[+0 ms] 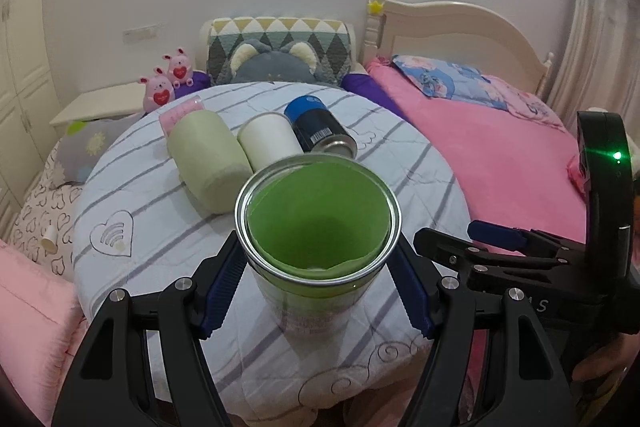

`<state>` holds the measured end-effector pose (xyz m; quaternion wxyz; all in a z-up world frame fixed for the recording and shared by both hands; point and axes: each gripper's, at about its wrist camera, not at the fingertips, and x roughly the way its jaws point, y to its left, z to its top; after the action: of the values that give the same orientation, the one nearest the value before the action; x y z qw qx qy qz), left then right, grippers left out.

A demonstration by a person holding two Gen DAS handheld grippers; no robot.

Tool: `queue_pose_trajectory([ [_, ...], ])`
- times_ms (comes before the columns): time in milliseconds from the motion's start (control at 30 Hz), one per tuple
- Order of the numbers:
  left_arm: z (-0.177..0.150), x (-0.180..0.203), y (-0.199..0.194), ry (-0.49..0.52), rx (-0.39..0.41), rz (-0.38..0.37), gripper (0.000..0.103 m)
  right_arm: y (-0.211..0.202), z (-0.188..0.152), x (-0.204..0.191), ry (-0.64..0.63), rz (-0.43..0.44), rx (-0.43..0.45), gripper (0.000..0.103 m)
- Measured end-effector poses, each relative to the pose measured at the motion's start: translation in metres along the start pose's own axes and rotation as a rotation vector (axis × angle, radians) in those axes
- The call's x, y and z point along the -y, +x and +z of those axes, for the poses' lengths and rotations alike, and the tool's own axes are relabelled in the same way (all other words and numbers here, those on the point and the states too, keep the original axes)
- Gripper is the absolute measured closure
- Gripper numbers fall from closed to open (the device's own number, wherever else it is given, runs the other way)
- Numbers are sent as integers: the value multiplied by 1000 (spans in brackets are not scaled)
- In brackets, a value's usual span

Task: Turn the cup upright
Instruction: 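Rotate the jar with the left gripper so its green lid faces up, then set the jar upright on the table and open the left gripper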

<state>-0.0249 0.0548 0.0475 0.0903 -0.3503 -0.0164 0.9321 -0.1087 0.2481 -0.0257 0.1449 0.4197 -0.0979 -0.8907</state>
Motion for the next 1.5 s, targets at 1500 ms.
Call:
queue_pose_trajectory([
  [1500, -72, -6, -79, 61, 309, 42, 2, -77, -82, -39, -103, -144, 269, 14],
])
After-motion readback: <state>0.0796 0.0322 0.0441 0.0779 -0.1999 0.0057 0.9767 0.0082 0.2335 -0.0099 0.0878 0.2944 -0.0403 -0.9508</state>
